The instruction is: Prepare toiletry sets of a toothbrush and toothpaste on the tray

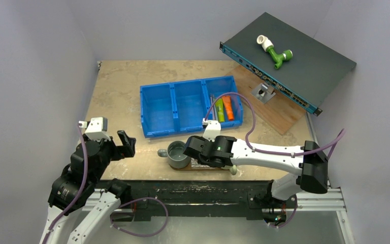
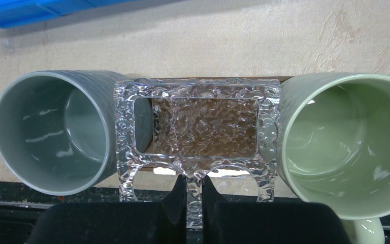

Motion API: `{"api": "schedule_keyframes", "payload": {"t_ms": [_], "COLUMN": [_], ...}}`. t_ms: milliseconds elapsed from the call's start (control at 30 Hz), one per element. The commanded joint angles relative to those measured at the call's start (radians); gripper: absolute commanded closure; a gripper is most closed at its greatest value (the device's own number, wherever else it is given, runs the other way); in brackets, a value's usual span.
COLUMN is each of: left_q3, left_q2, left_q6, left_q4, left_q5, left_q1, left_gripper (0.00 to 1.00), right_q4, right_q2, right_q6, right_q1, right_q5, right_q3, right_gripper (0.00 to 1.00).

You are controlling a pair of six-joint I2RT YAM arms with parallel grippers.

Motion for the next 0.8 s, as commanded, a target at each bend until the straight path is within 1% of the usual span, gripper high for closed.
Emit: {"api": "schedule_keyframes", "payload": {"t_ms": [0,533,767], "left_q3": [-0.002,-0.002,-0.002], "left_q2": [-0.006,-0.002,0.001], "left_q6": [0.015,0.015,0.014], "left_q4": [0.018,0.018,0.017], "left_q5": [0.004,0.007,0.008], "left_q1": [0.0,0.0,-0.001], "left_gripper": [0.0,0.0,0.0], "right_q4": [0.023,0.04,0.03], "right_q2": [0.011,0.039,0.044], "right_q6": [0.034,0.028,0.028], "right_q1": [0.006,0.006,0.006], "right_q5": [0.012,-0.001,0.009], "right_q3": [-0.003,-0.017,-0.01], "right_gripper": [1.0,1.0,0.89]}}
